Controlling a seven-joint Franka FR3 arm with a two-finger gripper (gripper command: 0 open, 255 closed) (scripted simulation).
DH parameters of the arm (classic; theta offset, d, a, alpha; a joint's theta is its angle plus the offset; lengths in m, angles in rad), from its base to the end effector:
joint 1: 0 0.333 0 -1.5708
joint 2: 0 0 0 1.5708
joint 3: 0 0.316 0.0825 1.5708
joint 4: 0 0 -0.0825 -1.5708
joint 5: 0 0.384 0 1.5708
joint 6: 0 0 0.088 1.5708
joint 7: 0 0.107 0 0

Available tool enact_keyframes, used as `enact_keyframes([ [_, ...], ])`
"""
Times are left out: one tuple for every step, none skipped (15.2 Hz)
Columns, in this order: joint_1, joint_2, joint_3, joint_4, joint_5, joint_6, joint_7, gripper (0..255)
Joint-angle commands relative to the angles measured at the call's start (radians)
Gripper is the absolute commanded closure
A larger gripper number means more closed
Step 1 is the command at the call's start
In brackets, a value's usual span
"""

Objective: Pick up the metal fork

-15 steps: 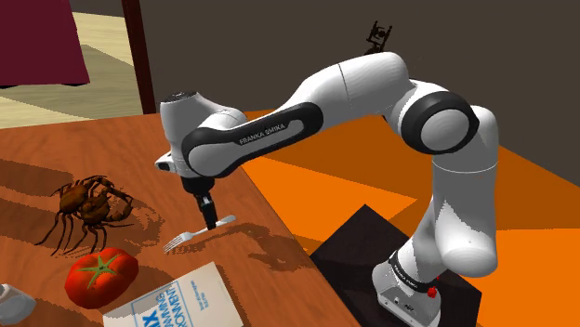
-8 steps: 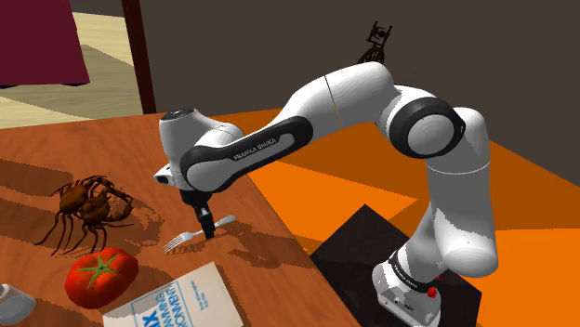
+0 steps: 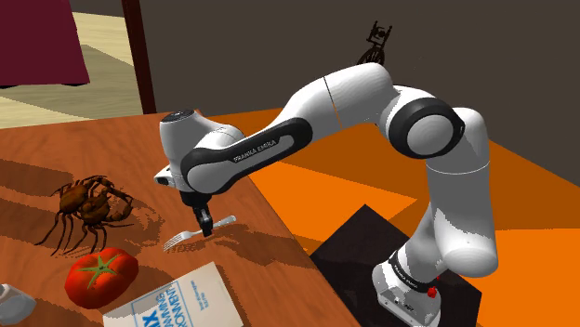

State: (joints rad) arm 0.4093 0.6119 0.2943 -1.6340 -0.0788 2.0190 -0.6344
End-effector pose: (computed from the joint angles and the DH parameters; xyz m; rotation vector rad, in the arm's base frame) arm 0.5227 0.4093 0.2586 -2.3684 -1.8872 0.3087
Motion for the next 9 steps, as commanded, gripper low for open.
enact_keyframes([
  [0.0,0.002,-0.001,-0.001,0.0,0.001,0.0,255],
  [0.0,0.004,-0.001,0.0,0.0,0.0,0.0,255],
  [0.0,0.004,-0.001,0.001,0.0,0.0,0.0,255],
  [0.0,0.003,-0.001,-0.001,0.0,0.002,0.0,255],
  [-0.001,-0.004,0.0,0.001,0.001,-0.008,0.0,255],
  [-0.002,-0.012,0.002,0.003,0.003,-0.017,0.0,255],
  [-0.003,-0.019,0.003,0.005,0.005,-0.027,-0.001,255],
  [-0.004,-0.026,0.004,0.008,0.007,-0.037,-0.001,255],
  [-0.005,-0.034,0.005,0.011,0.009,-0.047,-0.001,255],
])
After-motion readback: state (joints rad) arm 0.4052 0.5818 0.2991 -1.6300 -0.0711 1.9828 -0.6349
